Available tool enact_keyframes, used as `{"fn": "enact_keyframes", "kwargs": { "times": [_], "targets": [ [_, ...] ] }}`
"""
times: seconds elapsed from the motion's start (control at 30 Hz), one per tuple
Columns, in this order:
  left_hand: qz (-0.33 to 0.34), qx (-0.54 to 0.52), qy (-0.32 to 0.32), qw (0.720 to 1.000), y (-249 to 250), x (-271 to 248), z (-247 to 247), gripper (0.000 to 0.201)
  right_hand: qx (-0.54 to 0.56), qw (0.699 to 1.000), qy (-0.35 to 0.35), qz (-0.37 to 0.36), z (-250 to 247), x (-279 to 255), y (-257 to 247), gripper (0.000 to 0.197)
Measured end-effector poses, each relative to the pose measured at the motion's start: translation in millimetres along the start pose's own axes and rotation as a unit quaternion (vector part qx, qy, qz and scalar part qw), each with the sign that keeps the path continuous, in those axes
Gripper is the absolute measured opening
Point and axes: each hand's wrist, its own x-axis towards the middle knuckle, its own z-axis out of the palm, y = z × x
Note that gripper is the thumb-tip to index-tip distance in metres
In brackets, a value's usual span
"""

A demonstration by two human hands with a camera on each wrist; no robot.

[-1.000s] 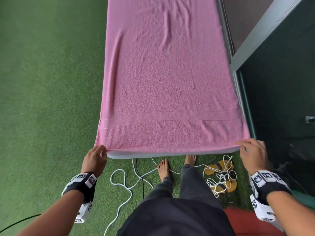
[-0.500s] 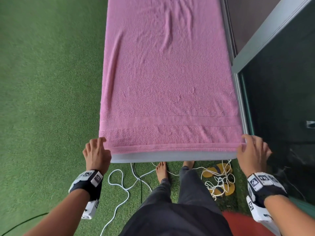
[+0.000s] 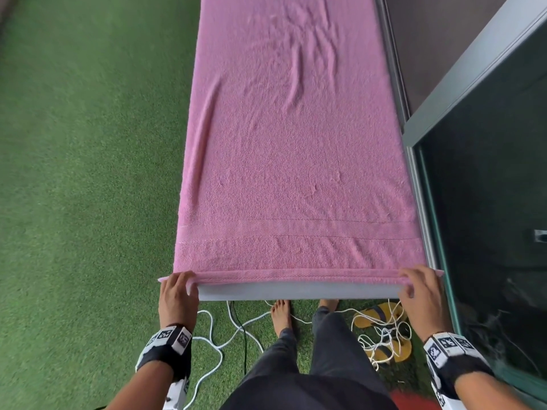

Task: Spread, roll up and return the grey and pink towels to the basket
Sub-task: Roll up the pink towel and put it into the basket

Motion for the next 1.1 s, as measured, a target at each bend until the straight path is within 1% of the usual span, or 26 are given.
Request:
{"fn": "enact_keyframes", "kwargs": {
  "times": [0.1,0.23,0.3,0.4,0.43,0.5,0.57,0.63,0.67,0.7,0.73,0.77,0.8,0.83,0.87,0.9,0.93,1.0,1.03,1.1],
  "targets": [
    [-0.011,-0.014,0.021,1.000,2.3,4.2,-0.8,0.014,0.006,1.000,0.019,0.000,-8.3,6.1,-0.1,0.025],
    [-0.008,-0.020,0.024,0.999,5.9,6.5,-4.2,0.014,0.022,0.998,0.051,-0.006,-18.2,13.1,-9.3,0.020],
    [0.017,-0.023,0.028,0.999,8.0,8.9,-8.9,0.014,0.023,0.998,0.061,-0.006,-21.3,15.6,-10.8,0.019],
    [0.095,-0.013,0.028,0.995,1.0,14.9,-12.1,0.008,0.000,0.998,0.063,-0.025,-22.8,20.7,-6.9,0.011],
    [0.109,-0.004,0.014,0.994,-3.2,17.5,-13.0,0.015,-0.016,0.998,0.055,-0.035,-23.3,23.4,-6.0,0.018],
    [0.108,0.038,-0.032,0.993,-11.1,23.3,-13.6,0.029,-0.049,0.997,0.036,-0.050,-25.0,28.3,-7.9,0.027],
    [0.097,0.099,-0.077,0.987,-11.4,34.5,-14.1,0.035,-0.075,0.996,0.013,-0.055,-27.1,36.7,-13.8,0.032],
    [0.079,0.143,-0.122,0.979,-7.1,49.3,-12.5,0.036,-0.104,0.994,-0.015,-0.042,-24.9,48.7,-15.3,0.037],
    [0.076,0.157,-0.122,0.977,-3.8,56.0,-12.0,0.031,-0.119,0.992,-0.023,-0.032,-22.8,55.3,-14.9,0.034],
    [0.077,0.166,-0.111,0.977,-0.5,61.1,-10.9,0.023,-0.133,0.991,-0.022,-0.021,-22.3,61.0,-15.7,0.026],
    [0.067,0.171,-0.099,0.978,4.0,64.0,-10.1,0.021,-0.143,0.989,-0.016,-0.011,-23.4,65.6,-17.1,0.017],
    [0.046,0.170,-0.085,0.981,8.2,64.6,-8.6,0.026,-0.139,0.990,-0.007,-0.001,-24.8,68.4,-20.1,0.011],
    [0.022,0.155,-0.067,0.985,12.7,63.1,-7.2,0.026,-0.124,0.992,0.003,0.002,-24.5,69.2,-22.6,0.009],
    [0.015,0.126,-0.042,0.991,17.1,59.5,-4.8,0.021,-0.096,0.995,0.006,-0.002,-23.6,68.1,-26.0,0.008],
    [0.029,0.091,-0.024,0.995,20.6,53.7,-2.1,0.018,-0.063,0.998,0.001,-0.013,-22.5,64.7,-30.0,0.008],
    [0.057,0.063,-0.014,0.996,20.9,46.3,2.0,0.019,-0.039,0.999,-0.010,-0.032,-20.1,58.9,-31.8,0.007],
    [0.086,0.044,-0.017,0.995,19.1,37.7,6.1,0.025,-0.031,0.998,-0.026,-0.055,-16.7,51.7,-32.4,0.009],
    [0.115,0.046,-0.042,0.991,12.3,23.1,11.6,0.043,-0.050,0.994,-0.053,-0.086,-9.7,38.2,-27.5,0.025],
    [0.116,0.057,-0.050,0.990,8.3,20.5,13.2,0.050,-0.058,0.993,-0.061,-0.084,-8.2,36.1,-23.9,0.031],
    [0.104,0.059,-0.049,0.992,4.1,24.6,13.8,0.052,-0.061,0.995,-0.057,-0.063,-7.9,38.8,-19.2,0.036]
  ]
}}
